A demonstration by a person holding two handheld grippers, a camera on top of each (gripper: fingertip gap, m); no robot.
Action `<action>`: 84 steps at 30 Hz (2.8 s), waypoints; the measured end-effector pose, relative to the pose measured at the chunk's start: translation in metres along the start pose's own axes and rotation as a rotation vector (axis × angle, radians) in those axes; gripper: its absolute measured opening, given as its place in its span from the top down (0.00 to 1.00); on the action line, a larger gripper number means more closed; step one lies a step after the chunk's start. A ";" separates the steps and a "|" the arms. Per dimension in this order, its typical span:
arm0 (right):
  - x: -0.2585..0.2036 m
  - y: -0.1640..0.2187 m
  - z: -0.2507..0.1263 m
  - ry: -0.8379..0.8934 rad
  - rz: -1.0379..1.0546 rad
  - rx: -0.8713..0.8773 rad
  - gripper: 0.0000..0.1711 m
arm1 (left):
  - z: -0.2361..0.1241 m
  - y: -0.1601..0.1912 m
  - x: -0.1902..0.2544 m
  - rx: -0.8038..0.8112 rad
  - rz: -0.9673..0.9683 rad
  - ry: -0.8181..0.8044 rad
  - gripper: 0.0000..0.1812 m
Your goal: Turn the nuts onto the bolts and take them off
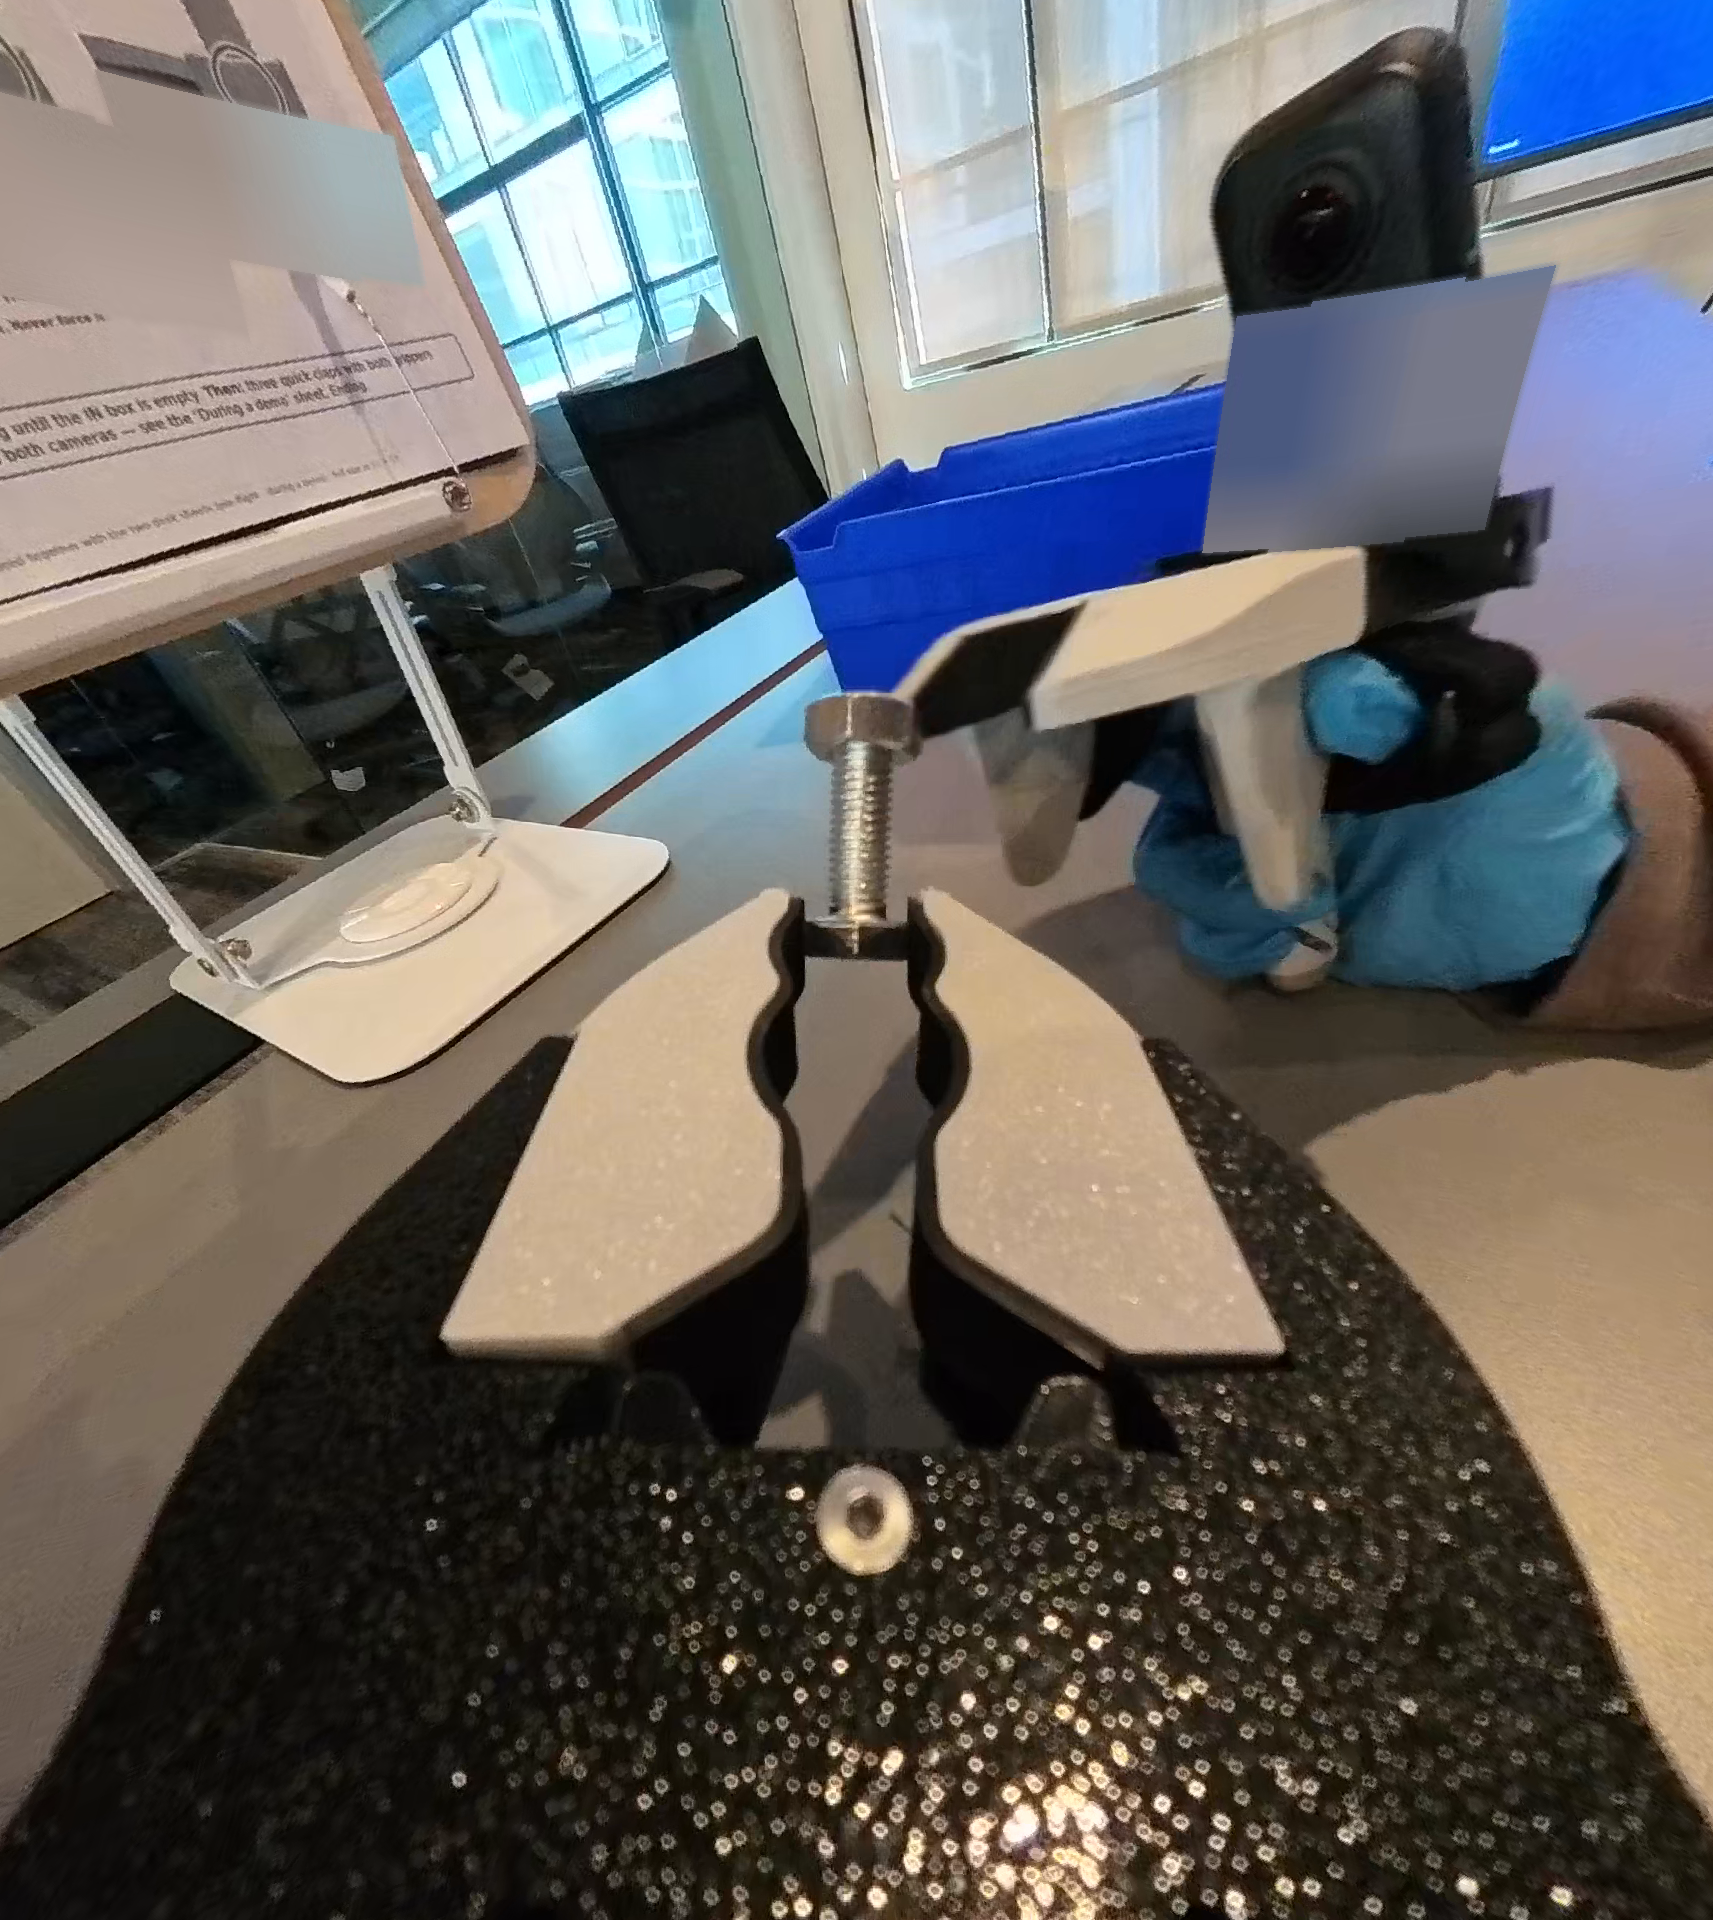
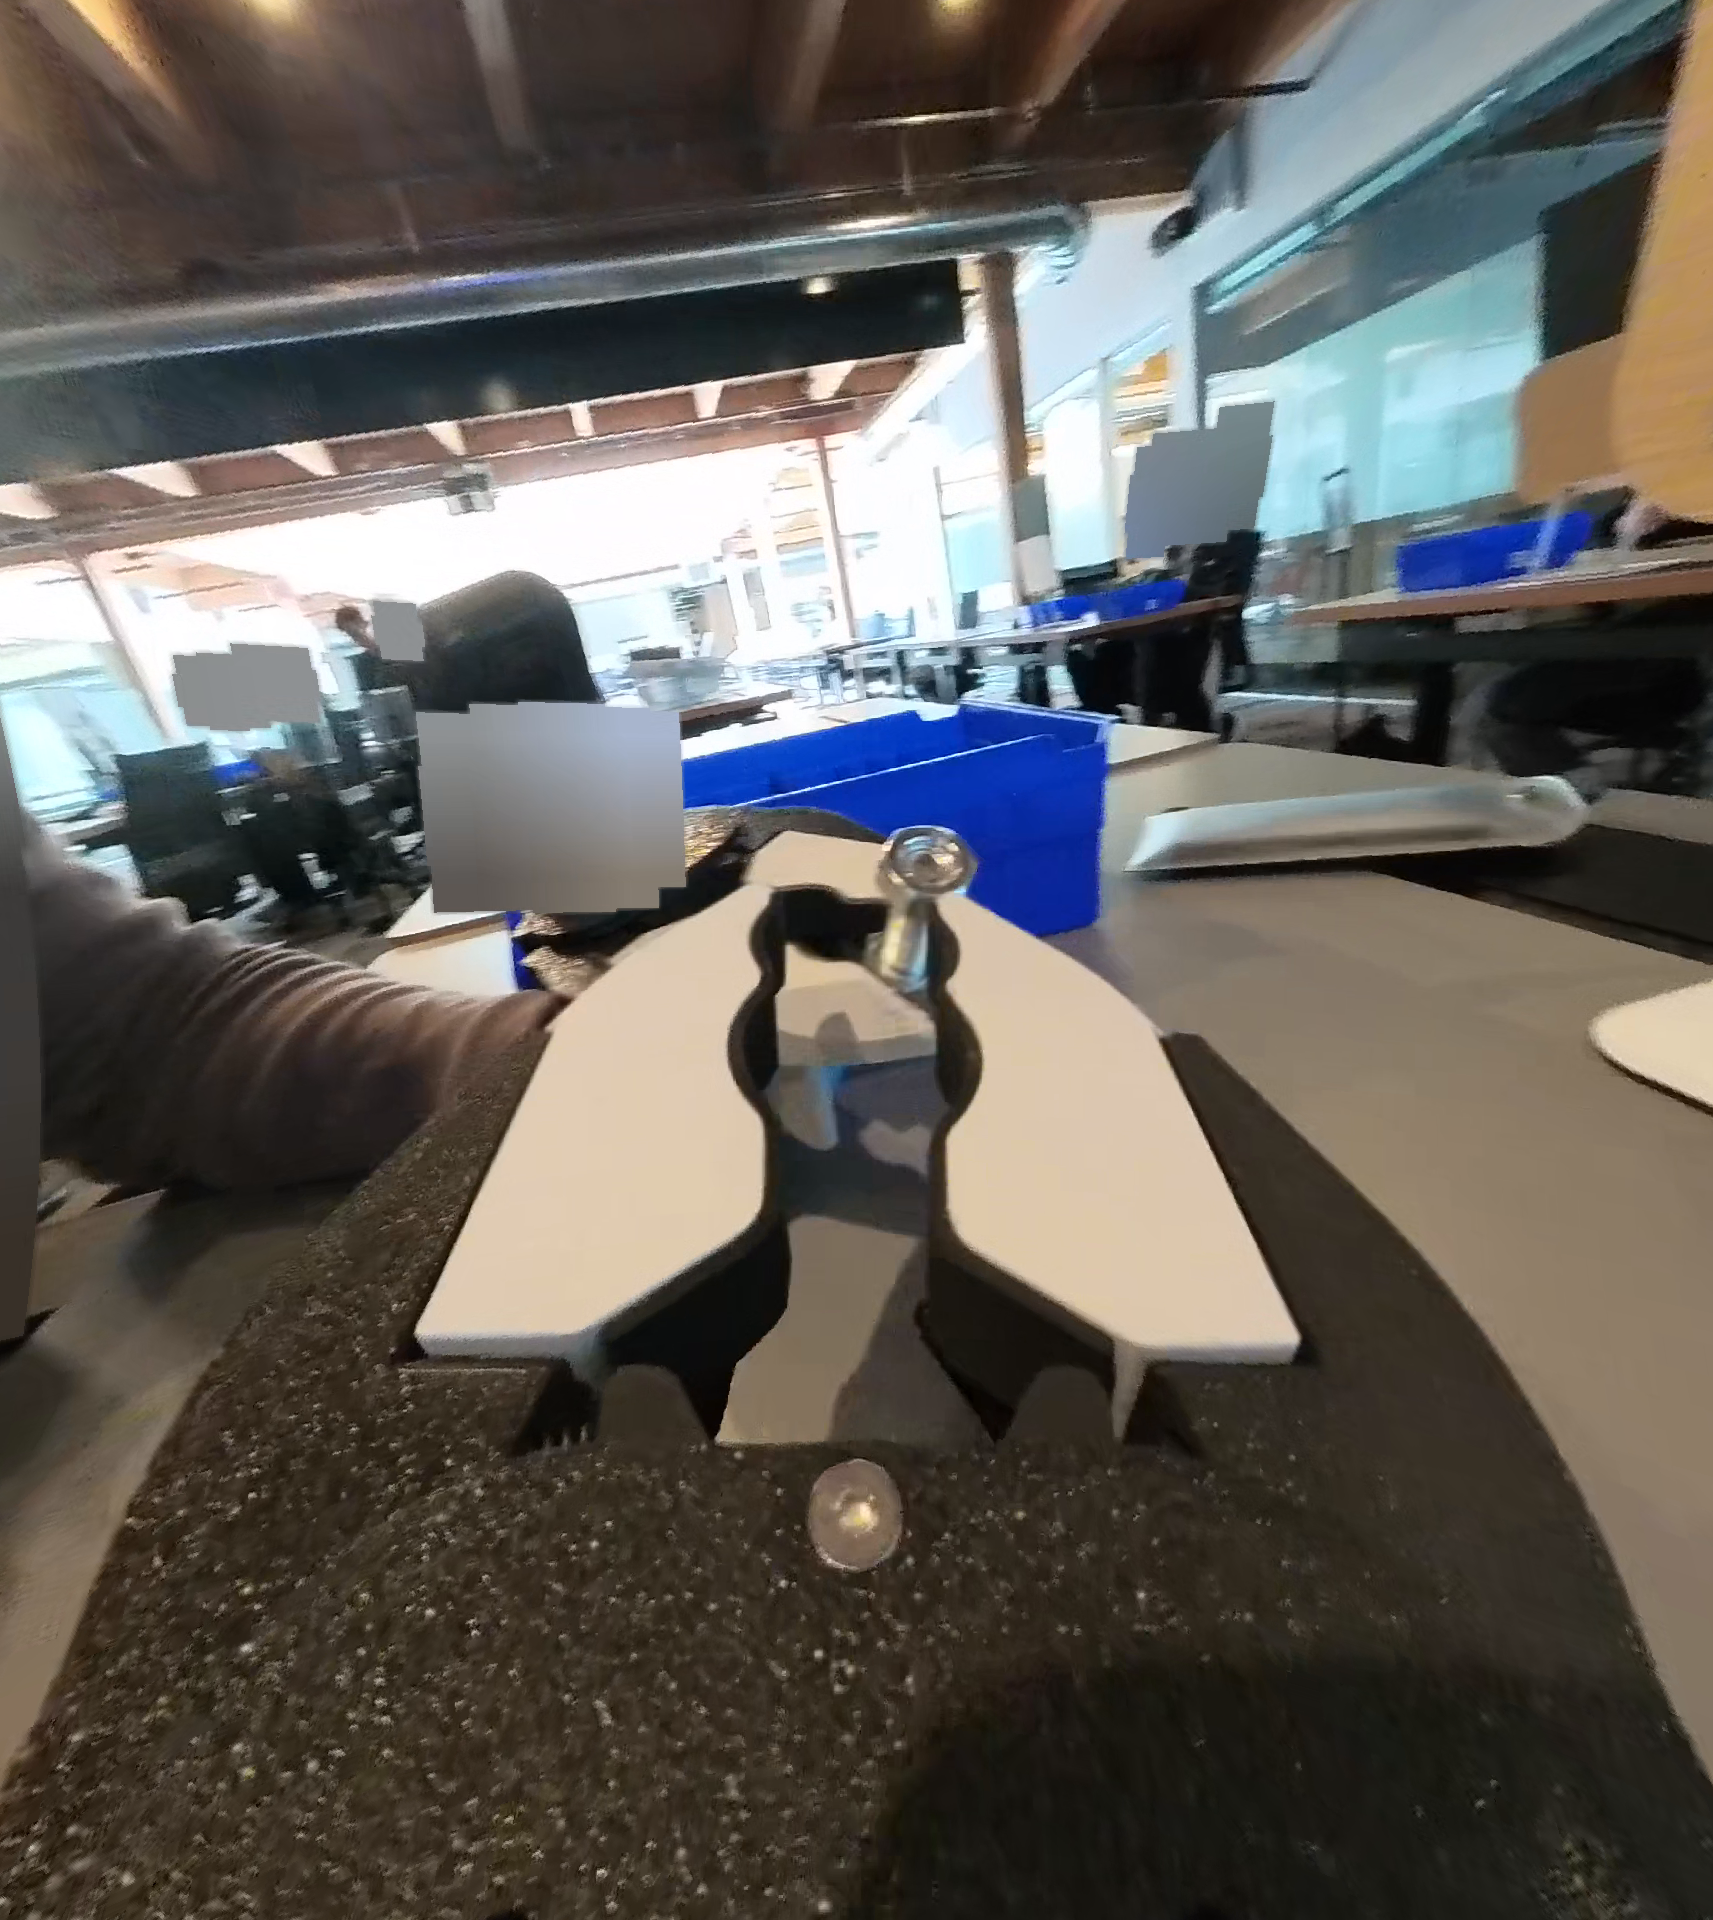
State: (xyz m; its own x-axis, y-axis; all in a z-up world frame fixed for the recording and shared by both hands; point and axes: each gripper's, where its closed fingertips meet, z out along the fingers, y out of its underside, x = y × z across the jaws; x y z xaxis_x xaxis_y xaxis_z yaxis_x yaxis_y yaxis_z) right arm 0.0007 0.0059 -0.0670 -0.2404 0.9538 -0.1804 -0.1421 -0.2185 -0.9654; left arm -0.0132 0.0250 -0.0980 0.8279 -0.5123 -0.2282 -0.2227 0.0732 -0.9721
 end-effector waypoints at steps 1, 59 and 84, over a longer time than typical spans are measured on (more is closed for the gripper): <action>0.006 -0.001 0.001 0.040 -0.016 0.008 0.82 | 0.000 0.000 0.000 -0.002 0.003 0.001 0.90; 0.006 -0.001 -0.001 0.007 0.060 0.021 0.71 | 0.001 0.001 0.000 -0.011 0.014 0.000 0.90; 0.006 0.000 0.000 -0.013 0.089 0.024 0.74 | 0.001 0.002 0.002 -0.018 0.024 0.001 0.90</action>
State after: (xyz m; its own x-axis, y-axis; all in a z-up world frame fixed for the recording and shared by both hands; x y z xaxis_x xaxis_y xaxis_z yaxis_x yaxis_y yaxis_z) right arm -0.0006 0.0111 -0.0682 -0.2651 0.9276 -0.2632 -0.1429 -0.3077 -0.9407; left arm -0.0117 0.0255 -0.1005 0.8217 -0.5114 -0.2513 -0.2519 0.0697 -0.9653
